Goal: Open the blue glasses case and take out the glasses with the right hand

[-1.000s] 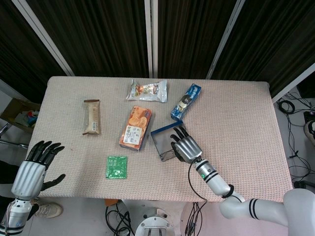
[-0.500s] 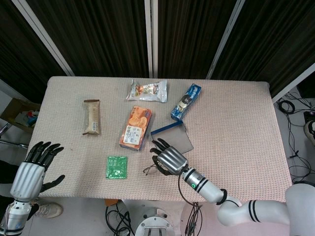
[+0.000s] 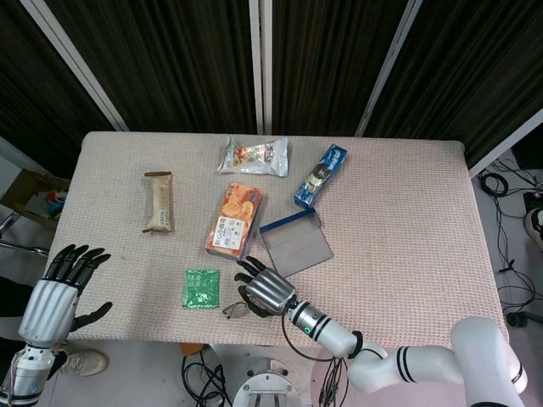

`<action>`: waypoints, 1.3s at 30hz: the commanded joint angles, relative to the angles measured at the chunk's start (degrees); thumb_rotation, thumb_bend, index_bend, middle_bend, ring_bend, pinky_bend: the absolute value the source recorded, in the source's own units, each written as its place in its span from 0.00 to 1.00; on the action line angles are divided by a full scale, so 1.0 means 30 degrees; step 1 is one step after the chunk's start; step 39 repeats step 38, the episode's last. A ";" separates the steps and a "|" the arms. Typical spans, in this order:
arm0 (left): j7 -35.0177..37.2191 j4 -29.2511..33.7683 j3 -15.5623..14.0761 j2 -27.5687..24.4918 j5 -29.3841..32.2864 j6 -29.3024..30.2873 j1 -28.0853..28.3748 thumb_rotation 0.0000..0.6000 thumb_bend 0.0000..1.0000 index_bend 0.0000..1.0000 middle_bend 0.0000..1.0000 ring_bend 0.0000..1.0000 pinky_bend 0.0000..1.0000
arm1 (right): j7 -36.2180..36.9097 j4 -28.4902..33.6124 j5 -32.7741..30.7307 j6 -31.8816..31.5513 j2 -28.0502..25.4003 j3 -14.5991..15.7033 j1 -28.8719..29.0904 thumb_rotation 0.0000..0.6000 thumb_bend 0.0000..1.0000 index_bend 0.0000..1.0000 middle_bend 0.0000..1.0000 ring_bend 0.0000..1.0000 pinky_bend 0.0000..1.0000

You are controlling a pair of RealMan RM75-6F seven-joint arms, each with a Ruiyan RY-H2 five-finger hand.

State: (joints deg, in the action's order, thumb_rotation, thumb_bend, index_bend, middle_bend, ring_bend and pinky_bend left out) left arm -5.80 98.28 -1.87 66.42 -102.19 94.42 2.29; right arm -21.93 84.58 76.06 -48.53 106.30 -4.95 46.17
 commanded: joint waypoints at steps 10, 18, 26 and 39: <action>0.0089 -0.0080 0.0117 -0.0121 0.0179 -0.0150 0.0097 1.00 0.05 0.19 0.19 0.12 0.12 | -0.3340 0.2717 -0.0165 -0.3112 -0.3510 -0.0245 -0.1154 1.00 0.37 0.08 0.12 0.00 0.00; 0.0412 -0.0341 0.0536 -0.0518 0.1231 -0.0750 0.0385 1.00 0.05 0.19 0.19 0.12 0.12 | -0.2430 0.6263 -0.0519 -0.7618 -0.9959 0.0084 -0.4821 1.00 0.42 0.08 0.11 0.00 0.00; 0.0433 -0.0485 0.0974 -0.1041 0.3161 -0.1454 0.0376 1.00 0.05 0.19 0.19 0.12 0.12 | 0.2582 0.6817 0.1457 -1.2001 -1.4606 0.2316 -0.9586 1.00 0.44 0.02 0.06 0.00 0.00; 0.0519 -0.0785 0.0131 -0.0872 0.3972 -0.0506 -0.1233 1.00 0.05 0.19 0.19 0.12 0.12 | 0.6951 0.3563 0.3584 -1.5280 -1.4562 0.3722 -1.3663 1.00 0.46 0.00 0.04 0.00 0.00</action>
